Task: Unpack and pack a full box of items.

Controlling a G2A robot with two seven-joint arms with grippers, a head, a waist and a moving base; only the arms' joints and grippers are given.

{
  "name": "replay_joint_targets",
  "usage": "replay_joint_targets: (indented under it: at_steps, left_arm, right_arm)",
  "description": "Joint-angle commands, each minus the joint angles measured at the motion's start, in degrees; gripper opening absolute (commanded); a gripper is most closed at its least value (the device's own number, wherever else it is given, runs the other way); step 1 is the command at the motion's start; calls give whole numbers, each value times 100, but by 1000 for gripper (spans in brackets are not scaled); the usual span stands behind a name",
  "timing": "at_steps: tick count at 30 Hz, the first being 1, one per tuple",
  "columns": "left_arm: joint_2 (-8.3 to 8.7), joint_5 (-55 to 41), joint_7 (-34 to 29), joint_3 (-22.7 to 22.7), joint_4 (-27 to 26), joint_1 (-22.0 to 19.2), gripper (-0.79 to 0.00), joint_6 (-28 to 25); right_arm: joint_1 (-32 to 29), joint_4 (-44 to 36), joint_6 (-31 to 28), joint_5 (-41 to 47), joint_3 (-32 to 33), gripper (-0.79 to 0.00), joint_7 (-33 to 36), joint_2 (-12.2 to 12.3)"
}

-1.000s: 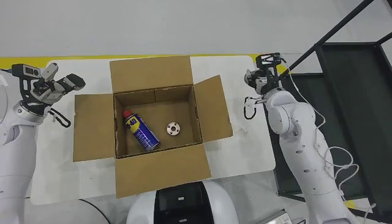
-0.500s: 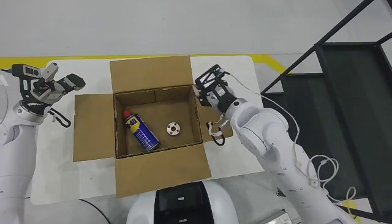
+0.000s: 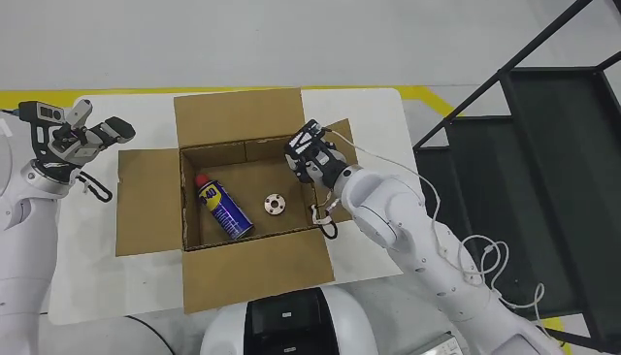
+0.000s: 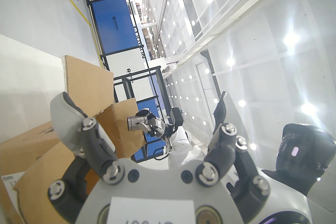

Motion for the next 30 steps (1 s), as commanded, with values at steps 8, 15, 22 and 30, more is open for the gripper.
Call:
replay_joint_targets:
  at_steps: [8,15,22,30]
  left_arm:
    - [0,0,0,0,0,0,0,0]
    - [0,0,0,0,0,0,0,0]
    - [0,0,0,0,0,0,0,0]
    - [0,0,0,0,0,0,0,0]
  right_arm:
    - [-1,131,-236,-87,-132,-785,-85,-8]
    - [948,1075,-633,49,-1096,-785,-350,-279]
    - [1881,2699,-522,364,-2015,-785,-644,-725]
    - [2324,4025,-394,689,-2682,-785,-1020,-1189]
